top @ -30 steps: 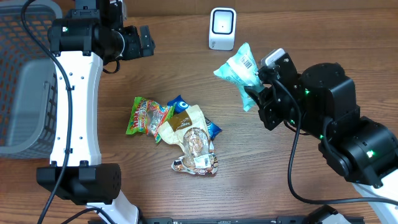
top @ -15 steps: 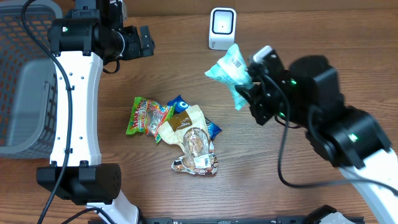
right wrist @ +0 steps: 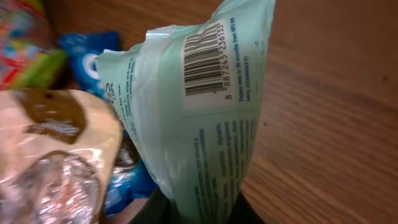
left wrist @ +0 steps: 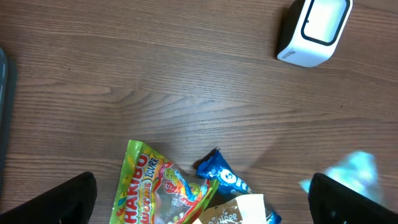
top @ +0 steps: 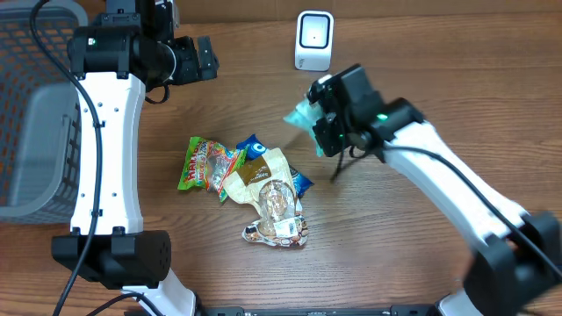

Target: Scan the item barcode

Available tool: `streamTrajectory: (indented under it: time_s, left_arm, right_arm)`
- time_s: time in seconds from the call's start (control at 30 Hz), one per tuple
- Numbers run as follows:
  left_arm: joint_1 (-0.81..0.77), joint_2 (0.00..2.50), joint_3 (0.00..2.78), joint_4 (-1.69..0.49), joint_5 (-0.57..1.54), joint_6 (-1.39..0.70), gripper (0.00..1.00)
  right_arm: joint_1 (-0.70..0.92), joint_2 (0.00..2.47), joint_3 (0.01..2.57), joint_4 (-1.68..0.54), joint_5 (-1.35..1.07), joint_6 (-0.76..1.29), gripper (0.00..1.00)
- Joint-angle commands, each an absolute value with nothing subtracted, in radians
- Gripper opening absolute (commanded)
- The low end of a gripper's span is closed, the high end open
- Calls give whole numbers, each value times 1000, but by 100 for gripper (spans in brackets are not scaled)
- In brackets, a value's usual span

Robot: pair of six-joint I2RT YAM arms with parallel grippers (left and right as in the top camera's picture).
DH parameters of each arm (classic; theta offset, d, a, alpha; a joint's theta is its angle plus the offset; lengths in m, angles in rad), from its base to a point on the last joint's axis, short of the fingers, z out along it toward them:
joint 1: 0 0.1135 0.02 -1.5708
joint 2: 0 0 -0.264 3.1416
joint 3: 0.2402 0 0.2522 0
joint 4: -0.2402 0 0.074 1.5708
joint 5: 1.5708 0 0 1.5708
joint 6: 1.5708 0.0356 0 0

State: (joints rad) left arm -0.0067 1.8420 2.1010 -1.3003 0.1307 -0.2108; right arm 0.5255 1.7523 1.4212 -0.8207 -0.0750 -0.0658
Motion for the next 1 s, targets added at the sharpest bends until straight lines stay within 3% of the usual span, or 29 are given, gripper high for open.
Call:
streamTrajectory:
  time_s: [0.0,0.23,0.5,0.67,0.77,0.97]
  left_arm:
    - [-14,1846,2110,-1298,123,-214,100]
    - [-14,1846,2110,-1298,123,-214,100]
    - [-14,1846,2110,-1298,123,-214,100]
    - [-14,1846,2110,-1298,123,-214,100]
    - [-14,1846,2110,-1298,123,-214,100]
    - [-14,1846,2110,-1298,123,-214,100]
  right_arm:
    - [528,1851,1446,-807,-22,3,4]
    - [522,2012,1446,-772,102,86,4]
    - [508,2027,1446,-745,364,268,4]
    - [508,2027,1446,-746,306,290,5]
    - [511,2027,1448,-768,258,326,24]
    - [487,1996,1512,-880,123,498,33]
